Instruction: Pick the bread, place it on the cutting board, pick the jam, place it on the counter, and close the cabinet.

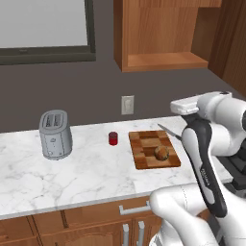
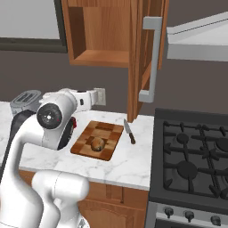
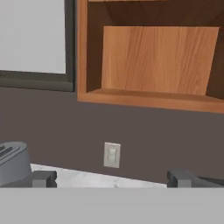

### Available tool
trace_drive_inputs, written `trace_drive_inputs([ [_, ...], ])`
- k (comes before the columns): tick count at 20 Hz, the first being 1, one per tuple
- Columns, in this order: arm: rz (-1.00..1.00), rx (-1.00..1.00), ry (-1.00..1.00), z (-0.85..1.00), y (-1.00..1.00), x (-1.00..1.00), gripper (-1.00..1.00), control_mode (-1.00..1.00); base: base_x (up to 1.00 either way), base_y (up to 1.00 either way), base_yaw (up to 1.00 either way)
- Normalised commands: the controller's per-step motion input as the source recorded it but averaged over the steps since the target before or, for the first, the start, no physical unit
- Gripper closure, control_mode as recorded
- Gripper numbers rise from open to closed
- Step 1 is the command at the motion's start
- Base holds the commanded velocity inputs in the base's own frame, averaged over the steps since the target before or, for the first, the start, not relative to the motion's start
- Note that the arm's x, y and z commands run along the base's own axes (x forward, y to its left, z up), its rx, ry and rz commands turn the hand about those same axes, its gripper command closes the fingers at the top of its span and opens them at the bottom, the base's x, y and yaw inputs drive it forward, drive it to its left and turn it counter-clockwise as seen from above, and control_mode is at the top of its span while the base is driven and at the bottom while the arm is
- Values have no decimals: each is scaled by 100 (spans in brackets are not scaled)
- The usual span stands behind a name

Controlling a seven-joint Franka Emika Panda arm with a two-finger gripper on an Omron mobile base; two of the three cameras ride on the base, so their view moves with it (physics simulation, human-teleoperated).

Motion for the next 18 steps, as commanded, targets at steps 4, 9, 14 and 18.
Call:
trace_drive_inputs([
  [4,-2,0,-11,0,-9,-27,-100,-100,0,0,0],
  [9,-1,0,-10,0,-12,-27,-100,-100,0,0,0],
  [14,-1,0,-6,3,-18,-21,-100,-100,0,0,0],
  [18,0,0,-1,6,-24,-23,-100,-100,0,0,0],
])
